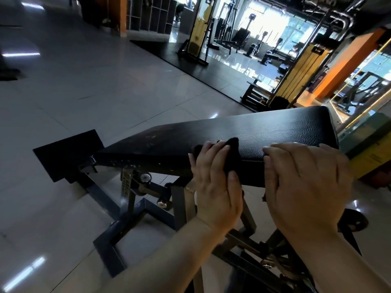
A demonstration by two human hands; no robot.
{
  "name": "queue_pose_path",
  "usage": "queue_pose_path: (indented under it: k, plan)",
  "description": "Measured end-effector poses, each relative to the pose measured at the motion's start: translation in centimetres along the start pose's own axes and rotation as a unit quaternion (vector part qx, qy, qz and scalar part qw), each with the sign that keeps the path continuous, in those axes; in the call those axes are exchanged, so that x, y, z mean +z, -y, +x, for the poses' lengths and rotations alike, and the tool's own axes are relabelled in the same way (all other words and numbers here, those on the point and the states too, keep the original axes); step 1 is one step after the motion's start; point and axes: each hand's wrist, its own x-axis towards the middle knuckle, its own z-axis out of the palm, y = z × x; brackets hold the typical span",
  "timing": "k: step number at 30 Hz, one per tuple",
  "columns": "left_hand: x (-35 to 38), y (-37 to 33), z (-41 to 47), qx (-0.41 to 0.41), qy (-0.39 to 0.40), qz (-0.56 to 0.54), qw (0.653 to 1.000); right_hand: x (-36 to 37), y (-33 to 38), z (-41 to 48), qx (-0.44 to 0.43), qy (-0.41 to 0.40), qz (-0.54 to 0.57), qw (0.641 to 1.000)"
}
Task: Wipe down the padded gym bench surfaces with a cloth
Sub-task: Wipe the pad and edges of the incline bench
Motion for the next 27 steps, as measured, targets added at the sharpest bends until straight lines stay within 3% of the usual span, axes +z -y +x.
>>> queue_pose_path:
  k: [3, 6, 9, 11, 15, 18, 23, 25, 27]
  plan:
    - [-0.7, 2.3, 0.4, 0.022, -0.006, 0.032, 0.999, 0.0, -0.2, -0.4, -0.036, 0.019, -0.020, 0.999]
    - [-0.4, 1.6, 0.7, -0.064, -0.054, 0.006, 0.996, -0.8, -2.2, -0.4, -0.100, 0.053, -0.015, 0.993]
    - [0.6, -1.2, 0.7, -0.138, -0.079, -0.041, 0.986, -1.8, -4.4, -0.6, -0.075, 0.070, 0.057, 0.993]
    - [1.0, -3.7, 0.5, -0.087, -0.050, -0.035, 0.994, -1.8, -4.5, -0.8, -0.035, 0.072, 0.106, 0.991]
    - [0.9, -4.7, 0.4, 0.100, 0.042, 0.026, 0.994, -1.1, -3.2, -1.0, 0.005, 0.061, 0.152, 0.987]
    - [0.0, -1.2, 0.9, 0.049, 0.011, 0.070, 0.996, -1.6, -4.2, -1.0, -0.001, 0.084, 0.196, 0.977]
    - [1.1, -1.8, 0.5, -0.096, -0.085, -0.006, 0.992, -2.4, -6.7, -1.2, 0.039, 0.157, 0.282, 0.946]
    - [2.1, -4.7, 0.4, -0.085, -0.071, -0.018, 0.994, -2.1, -6.5, -1.3, 0.044, 0.152, 0.302, 0.940]
    - [3.0, -7.9, -0.3, -0.022, -0.027, -0.019, 0.999, -1.7, -5.9, -1.5, 0.057, 0.141, 0.338, 0.929]
